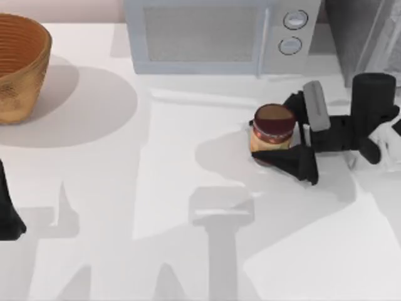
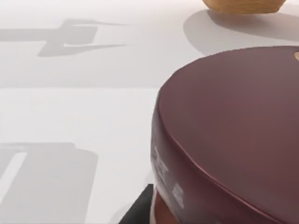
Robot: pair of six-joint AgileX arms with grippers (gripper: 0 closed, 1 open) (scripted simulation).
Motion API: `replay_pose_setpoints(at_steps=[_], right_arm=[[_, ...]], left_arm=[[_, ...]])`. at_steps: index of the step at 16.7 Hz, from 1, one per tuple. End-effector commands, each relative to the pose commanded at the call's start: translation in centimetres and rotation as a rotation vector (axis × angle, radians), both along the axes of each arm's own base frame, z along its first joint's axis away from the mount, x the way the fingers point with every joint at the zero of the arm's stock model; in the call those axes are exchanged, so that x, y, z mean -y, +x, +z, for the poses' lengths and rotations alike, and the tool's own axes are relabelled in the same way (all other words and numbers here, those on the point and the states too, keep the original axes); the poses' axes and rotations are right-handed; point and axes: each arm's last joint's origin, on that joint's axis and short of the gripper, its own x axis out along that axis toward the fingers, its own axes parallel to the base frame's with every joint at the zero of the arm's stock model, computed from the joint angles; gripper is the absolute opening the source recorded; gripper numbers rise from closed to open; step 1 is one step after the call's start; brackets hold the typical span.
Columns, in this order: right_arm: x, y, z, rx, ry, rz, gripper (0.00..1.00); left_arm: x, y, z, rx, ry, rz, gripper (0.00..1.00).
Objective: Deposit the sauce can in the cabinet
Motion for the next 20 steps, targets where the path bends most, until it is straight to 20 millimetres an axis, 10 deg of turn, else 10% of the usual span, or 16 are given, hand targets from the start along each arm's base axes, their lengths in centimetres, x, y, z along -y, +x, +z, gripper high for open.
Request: replay_pose_setpoints(at_steps=[4,14,20], right_arm=[[0.0,0.0,0.0,0.0,0.0,0.0,0.0],[0.2,0.1,0.3,-0.01,-0.001,-0.006,0.0],[0.1,0.8,5.9,-0.01,0.004,0.003,0.0]], left_arm=[[0.0,0.0,0.0,0.0,0.0,0.0,1.0],[0.0,0.0,0.0,0.0,0.0,0.0,1.0],[0.0,0.0,0.0,0.0,0.0,0.0,1.0]])
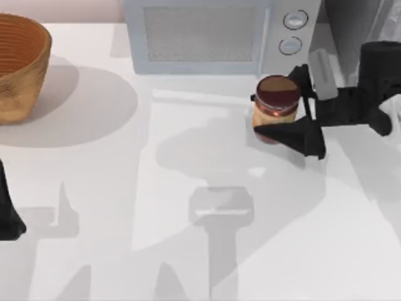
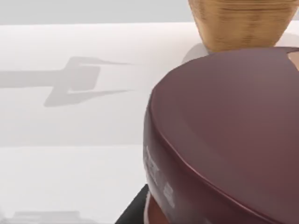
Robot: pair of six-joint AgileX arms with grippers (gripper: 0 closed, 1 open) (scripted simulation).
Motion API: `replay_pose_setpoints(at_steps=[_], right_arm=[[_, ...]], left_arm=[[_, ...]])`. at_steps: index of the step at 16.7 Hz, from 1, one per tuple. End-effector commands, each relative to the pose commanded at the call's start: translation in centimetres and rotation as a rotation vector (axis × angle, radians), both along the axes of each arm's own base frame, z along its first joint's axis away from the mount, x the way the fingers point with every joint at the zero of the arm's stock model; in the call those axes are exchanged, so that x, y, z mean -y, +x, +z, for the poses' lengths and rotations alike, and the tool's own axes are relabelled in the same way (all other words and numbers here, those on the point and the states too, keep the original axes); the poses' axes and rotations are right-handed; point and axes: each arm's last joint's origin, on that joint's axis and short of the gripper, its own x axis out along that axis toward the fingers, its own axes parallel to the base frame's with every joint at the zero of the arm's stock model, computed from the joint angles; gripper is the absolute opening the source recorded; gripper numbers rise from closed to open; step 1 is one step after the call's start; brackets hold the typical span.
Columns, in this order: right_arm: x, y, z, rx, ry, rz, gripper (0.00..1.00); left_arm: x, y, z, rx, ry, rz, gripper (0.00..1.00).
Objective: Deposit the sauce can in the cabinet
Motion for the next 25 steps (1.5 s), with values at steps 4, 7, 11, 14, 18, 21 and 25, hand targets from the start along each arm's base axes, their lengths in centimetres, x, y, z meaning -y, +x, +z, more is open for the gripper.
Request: replay_pose_setpoints(at_steps=[4,7,11,14,18,21,25], right_arm=[[0.1,-0.1,5.4,0.007,0.002,-0.002,0.0],[0.1,-0.6,8.4,0.006,-0.001,-0.005,0.0],[0.1,-0.8,9.2,0.013,-0.003,-0.007,0.0],[0.1,-0.7,9.0,0.009,-0.003,-0.007,0.0],[1.3,-0.6,9.6,0.105,-0.026,-0.069,0.0],[2.6,-1.4,10.3,0.267,-0.088,-0.158,0.0],[3.5,-3.6,11.7,0.617,-0.232,-0.234,0.0]], left_arm=[[0.0,0.0,0.0,0.0,0.0,0.0,1.0],[0.0,0.0,0.0,0.0,0.0,0.0,1.0],[0.0,0.0,0.0,0.0,0.0,0.0,1.0],[0.0,0.0,0.0,0.0,0.0,0.0,1.0],[0.0,0.0,0.0,0.0,0.0,0.0,1.0],[0.0,0.0,0.0,0.0,0.0,0.0,1.0],[0.0,0.0,0.0,0.0,0.0,0.0,1.0]])
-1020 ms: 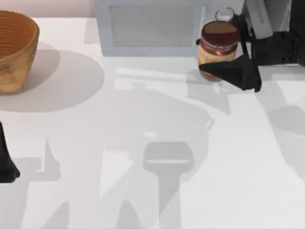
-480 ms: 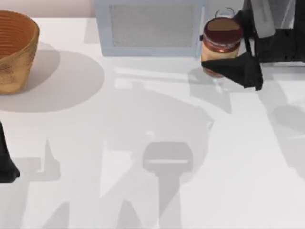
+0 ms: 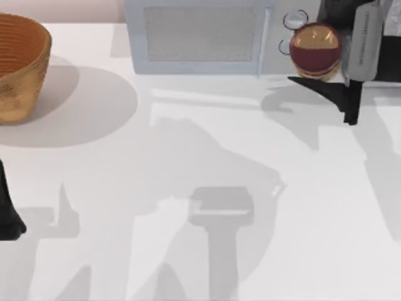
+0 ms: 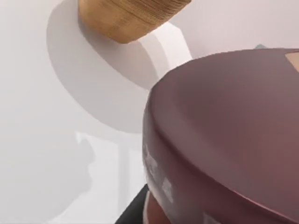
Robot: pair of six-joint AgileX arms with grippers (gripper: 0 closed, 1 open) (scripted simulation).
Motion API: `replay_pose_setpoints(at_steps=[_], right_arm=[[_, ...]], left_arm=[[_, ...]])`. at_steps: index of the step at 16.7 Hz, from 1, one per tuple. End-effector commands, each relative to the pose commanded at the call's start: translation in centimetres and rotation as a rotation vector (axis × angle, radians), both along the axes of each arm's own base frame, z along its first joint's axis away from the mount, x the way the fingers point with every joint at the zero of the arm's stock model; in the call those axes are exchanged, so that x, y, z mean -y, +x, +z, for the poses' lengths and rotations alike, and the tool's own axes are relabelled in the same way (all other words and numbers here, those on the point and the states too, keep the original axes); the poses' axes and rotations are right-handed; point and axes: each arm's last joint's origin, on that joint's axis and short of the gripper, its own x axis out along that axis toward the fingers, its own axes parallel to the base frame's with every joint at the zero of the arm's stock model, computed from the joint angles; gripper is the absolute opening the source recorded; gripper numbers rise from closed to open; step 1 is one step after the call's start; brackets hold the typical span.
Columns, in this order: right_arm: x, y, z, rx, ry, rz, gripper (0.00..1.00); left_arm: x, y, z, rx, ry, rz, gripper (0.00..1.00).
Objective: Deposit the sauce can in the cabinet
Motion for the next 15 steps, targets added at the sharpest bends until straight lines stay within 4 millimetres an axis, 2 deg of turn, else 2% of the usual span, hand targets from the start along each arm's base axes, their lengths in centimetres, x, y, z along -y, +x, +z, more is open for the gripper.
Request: replay_pose_setpoints(at_steps=[5,9,15], right_arm=[[-0.7,-4.1,3.0,0.629,-0.296,0.056,0.0],[-1.2,-8.4,4.2,1.209,-0.581,0.194,0.0],[0.0,-13.9,5.9,2.019,-1.128,0.361,0.0]], left_arm=[[0.0,0.0,0.0,0.0,0.0,0.0,1.0],[0.0,0.0,0.0,0.0,0.0,0.0,1.0],[0.0,0.0,0.0,0.0,0.0,0.0,1.0]])
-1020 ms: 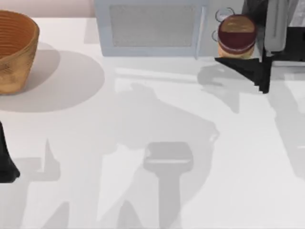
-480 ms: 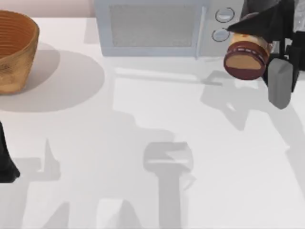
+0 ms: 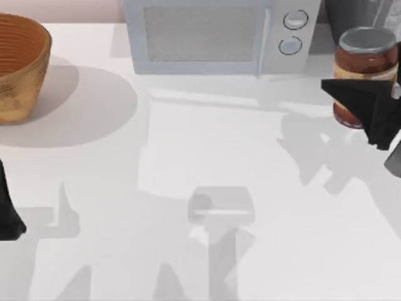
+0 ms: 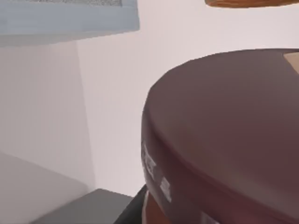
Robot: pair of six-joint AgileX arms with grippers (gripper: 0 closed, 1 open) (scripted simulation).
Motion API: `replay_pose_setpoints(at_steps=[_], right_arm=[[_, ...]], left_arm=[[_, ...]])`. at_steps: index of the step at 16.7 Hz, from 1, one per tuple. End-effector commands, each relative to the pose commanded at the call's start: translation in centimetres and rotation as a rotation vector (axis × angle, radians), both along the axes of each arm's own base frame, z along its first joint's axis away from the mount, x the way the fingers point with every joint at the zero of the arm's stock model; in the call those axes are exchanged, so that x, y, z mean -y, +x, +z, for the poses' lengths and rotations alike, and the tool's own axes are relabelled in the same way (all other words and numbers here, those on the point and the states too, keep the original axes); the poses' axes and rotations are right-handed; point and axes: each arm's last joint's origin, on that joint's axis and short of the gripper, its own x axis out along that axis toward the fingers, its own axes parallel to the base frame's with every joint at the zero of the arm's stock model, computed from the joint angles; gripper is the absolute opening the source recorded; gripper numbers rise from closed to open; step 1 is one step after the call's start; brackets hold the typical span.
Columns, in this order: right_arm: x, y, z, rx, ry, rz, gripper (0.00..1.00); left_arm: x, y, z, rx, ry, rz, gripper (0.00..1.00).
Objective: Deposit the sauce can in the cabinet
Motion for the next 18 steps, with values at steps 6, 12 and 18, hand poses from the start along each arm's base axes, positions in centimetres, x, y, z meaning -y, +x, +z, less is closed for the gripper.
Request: replay_pose_setpoints(at_steps=[6,12,18], right_arm=[[3.0,-4.1,0.2,0.568,-0.515,-0.12,0.0],[4.8,-7.7,-0.2,0.975,-1.097,-0.205,0.0],[4.9,-11.0,-2.7,1.383,-1.761,-0.033,0.0]], left_arm=[[0.0,0.0,0.0,0.0,0.0,0.0,1.0],[0.0,0.0,0.0,0.0,0.0,0.0,1.0],[0.0,0.0,0.0,0.0,0.0,0.0,1.0]])
